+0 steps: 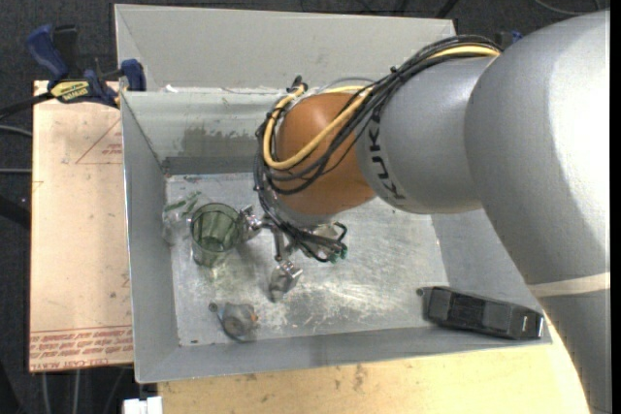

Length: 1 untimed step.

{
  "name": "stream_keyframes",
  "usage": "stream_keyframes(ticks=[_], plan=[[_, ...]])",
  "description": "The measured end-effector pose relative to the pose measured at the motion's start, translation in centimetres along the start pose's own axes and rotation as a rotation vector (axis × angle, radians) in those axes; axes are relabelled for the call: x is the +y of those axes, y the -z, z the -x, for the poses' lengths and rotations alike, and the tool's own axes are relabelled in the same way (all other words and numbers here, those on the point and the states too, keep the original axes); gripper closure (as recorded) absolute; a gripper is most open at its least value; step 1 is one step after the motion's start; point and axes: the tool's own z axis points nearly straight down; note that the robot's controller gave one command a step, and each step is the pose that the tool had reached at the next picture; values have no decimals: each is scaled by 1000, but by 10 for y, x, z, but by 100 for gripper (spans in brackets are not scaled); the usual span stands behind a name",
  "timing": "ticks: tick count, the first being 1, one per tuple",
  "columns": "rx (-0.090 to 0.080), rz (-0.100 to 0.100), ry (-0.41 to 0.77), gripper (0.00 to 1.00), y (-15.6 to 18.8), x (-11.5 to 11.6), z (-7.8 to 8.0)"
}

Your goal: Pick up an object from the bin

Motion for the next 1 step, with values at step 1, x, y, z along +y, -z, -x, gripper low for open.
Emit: stream_keyframes(ticks=[1], plan=[[1, 0, 0, 0, 0, 0, 0]])
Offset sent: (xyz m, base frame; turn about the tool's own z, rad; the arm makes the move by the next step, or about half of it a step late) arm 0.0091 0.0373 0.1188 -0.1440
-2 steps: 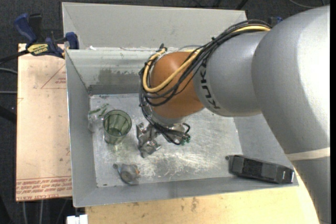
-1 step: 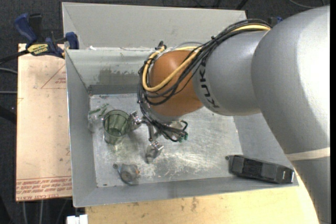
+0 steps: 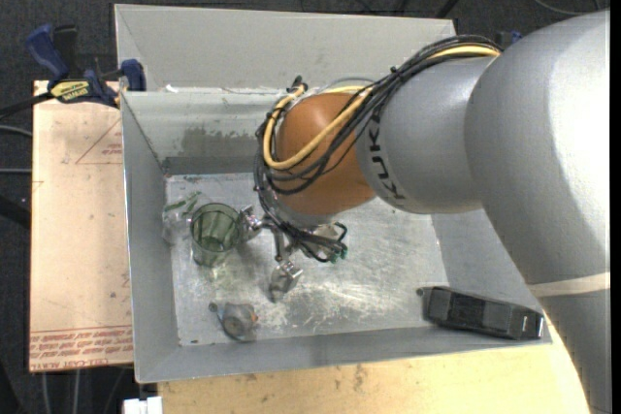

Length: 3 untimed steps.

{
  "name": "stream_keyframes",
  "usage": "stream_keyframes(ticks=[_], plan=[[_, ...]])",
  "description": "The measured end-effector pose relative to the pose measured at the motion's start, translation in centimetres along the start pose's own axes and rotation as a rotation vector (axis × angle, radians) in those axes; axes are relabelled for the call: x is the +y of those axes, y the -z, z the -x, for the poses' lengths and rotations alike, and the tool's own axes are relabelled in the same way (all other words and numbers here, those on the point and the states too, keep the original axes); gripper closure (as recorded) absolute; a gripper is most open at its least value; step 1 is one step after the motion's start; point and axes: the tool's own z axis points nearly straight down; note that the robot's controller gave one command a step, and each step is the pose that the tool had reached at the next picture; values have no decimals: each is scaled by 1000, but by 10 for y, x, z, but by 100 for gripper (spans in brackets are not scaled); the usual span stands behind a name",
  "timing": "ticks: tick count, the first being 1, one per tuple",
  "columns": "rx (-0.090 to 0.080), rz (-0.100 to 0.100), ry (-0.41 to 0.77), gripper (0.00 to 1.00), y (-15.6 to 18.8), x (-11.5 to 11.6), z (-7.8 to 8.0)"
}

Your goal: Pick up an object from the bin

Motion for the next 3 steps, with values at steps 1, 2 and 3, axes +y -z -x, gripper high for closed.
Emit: stream_keyframes(ticks=[1, 2, 3], plan=[[28, 5, 37, 0, 25, 7, 1], [22, 4, 12, 0, 64, 11, -9], [20, -1, -111, 0, 63, 23, 30]])
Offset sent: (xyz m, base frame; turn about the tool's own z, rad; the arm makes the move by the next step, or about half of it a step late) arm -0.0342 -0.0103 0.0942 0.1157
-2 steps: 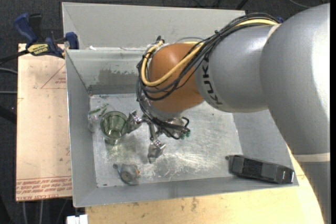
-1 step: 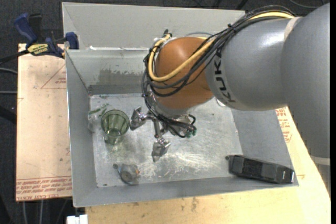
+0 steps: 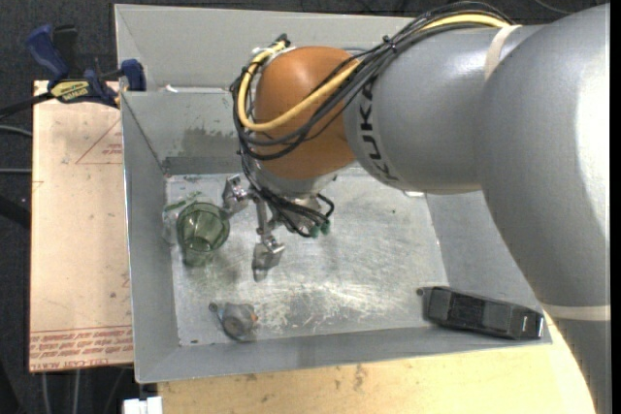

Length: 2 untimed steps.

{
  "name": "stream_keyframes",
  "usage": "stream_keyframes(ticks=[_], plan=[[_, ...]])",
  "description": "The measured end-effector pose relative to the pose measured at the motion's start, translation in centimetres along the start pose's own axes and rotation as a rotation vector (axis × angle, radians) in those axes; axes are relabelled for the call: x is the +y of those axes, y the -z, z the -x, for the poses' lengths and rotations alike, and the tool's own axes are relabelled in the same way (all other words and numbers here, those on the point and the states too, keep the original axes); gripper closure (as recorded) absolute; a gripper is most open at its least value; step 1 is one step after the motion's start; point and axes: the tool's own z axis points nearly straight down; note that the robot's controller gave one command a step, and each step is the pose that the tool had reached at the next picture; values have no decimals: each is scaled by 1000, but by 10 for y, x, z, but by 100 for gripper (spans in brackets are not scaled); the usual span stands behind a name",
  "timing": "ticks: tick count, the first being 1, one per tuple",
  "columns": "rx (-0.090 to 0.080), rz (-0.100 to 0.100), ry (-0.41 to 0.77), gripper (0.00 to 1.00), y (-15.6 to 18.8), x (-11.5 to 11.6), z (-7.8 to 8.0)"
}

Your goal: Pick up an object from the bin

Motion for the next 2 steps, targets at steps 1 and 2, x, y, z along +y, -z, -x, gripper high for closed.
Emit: stream_keyframes(ticks=[1, 2], plan=[[-2, 2, 97, 0, -11, 29, 84], [1, 2, -75, 0, -51, 18, 84]])
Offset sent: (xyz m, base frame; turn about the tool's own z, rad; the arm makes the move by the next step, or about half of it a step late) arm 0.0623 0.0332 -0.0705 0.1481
